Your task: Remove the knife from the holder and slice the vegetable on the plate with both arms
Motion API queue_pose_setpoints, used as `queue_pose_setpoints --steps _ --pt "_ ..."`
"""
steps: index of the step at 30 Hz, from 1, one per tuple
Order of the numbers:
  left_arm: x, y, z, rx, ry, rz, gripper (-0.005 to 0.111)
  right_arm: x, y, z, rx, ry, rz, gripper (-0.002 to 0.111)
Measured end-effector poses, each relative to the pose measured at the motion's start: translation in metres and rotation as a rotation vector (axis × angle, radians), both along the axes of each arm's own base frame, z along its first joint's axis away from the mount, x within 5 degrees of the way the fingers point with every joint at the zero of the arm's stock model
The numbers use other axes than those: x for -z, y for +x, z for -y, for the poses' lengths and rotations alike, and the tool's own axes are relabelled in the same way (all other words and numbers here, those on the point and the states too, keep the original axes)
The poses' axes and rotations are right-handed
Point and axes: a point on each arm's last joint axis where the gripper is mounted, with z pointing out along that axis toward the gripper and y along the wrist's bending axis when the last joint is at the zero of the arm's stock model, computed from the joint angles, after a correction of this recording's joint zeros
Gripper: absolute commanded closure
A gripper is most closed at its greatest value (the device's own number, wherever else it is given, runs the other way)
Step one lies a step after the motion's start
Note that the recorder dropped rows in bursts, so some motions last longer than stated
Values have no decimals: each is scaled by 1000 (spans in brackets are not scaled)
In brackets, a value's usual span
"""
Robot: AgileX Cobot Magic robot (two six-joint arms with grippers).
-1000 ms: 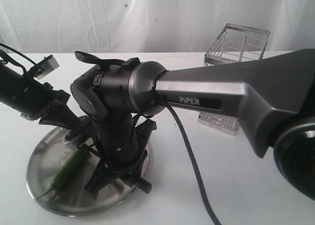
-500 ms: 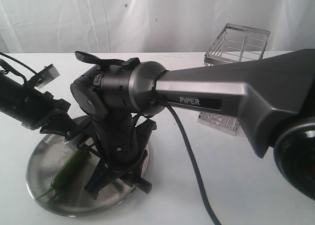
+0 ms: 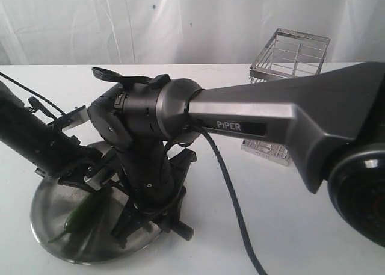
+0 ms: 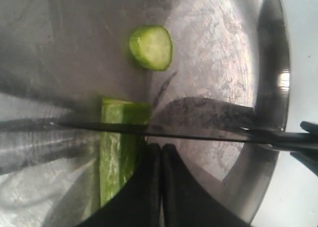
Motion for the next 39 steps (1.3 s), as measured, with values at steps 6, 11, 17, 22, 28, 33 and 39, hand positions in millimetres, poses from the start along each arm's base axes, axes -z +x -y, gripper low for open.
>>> queue_pose_setpoints --steps 6,11,17,22,28,33,39 --pt "-3 1 -1 -18 11 14 107 0 0 0 0 3 2 107" --pt "-22 2 -4 -33 47 112 107 -1 1 -2 1 23 13 107" --pt "-42 0 -4 -43 52 186 107 -1 1 -2 1 23 13 107" --pt "-43 0 -4 -44 53 189 107 -1 1 -2 -1 23 13 107" --pt "-43 0 -4 -45 54 191 107 -1 1 -2 -1 23 13 107" --pt "-43 0 -4 -45 54 191 107 -1 1 -2 -1 23 13 107" --pt "-43 0 -4 -46 52 190 107 -1 1 -2 -1 23 13 107"
